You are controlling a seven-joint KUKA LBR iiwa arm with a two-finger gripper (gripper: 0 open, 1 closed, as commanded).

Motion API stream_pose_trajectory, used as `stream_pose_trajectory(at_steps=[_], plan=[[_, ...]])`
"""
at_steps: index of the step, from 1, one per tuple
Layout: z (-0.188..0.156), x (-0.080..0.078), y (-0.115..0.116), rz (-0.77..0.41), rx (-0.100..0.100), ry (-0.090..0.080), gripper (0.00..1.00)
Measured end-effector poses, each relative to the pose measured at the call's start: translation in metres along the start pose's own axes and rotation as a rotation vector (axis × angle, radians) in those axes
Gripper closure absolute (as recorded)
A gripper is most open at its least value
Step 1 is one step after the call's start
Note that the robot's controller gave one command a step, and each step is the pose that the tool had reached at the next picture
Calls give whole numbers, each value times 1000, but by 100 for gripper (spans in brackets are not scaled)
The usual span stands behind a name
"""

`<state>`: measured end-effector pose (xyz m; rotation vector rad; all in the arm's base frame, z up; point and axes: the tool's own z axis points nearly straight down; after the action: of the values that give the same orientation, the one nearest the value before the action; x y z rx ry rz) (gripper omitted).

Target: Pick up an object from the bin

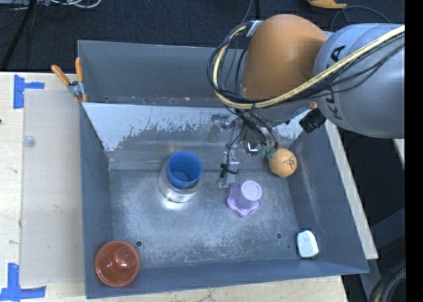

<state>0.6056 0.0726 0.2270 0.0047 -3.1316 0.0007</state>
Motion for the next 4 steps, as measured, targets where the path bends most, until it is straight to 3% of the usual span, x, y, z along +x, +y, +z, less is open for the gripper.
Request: stream_pose_trajectory(at_steps=[2, 3, 4], plan=[[-4, -1, 0, 1, -1, -8, 0], [-25, 10, -8, -43, -1, -1, 0], [-18, 11, 6, -114, 0, -24, 0]])
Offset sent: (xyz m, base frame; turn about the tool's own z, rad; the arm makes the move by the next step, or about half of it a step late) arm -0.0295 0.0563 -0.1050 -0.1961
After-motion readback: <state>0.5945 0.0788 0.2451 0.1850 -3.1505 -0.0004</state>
